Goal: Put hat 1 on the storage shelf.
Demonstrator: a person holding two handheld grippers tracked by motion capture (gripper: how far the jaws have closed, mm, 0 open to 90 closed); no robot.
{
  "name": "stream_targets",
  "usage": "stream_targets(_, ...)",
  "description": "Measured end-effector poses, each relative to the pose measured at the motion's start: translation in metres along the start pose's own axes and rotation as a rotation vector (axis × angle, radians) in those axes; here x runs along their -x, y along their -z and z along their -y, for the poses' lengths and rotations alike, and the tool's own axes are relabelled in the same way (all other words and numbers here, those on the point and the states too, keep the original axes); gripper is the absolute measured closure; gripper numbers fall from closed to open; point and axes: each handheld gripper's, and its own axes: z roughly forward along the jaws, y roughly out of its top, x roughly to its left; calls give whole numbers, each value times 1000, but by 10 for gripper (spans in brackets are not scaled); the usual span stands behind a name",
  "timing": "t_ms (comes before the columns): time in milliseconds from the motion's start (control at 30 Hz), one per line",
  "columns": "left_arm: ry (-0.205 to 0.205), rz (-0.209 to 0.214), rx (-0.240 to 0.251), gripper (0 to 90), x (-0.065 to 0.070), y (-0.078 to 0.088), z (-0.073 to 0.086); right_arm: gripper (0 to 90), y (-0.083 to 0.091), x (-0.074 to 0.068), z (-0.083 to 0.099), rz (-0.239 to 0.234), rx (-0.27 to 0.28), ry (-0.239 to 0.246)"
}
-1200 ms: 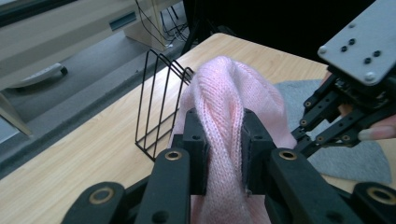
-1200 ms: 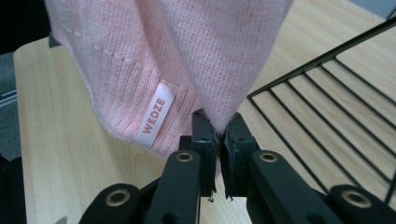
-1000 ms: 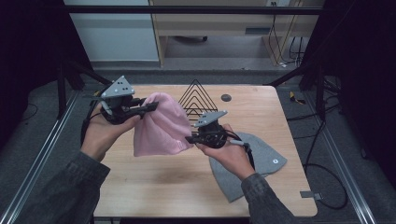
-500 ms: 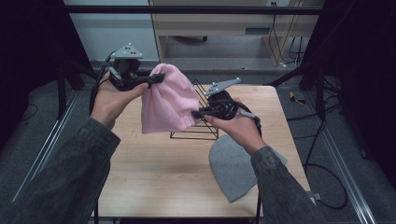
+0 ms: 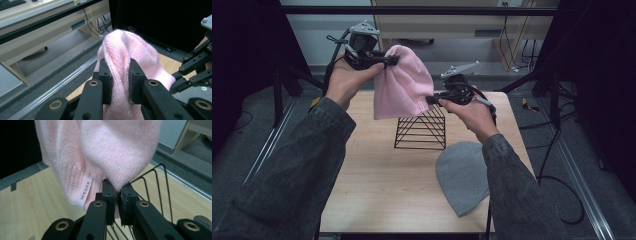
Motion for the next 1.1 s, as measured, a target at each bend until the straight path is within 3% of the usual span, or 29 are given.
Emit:
stream_targets(333, 6, 8, 8, 761, -11, -26, -2, 843, -3, 28, 6, 45, 12, -27)
stream_targets(633, -11, 8, -8, 761, -11, -45, 3, 843, -13, 35, 16, 74, -14, -23)
stream_targets(733, -32, 1, -5, 761, -11, -50, 4, 842, -14, 37, 20, 82, -15, -27)
stream_targets(1100, -48, -9, 22, 761, -10, -64, 14, 840, -20, 43, 29, 108, -34, -7)
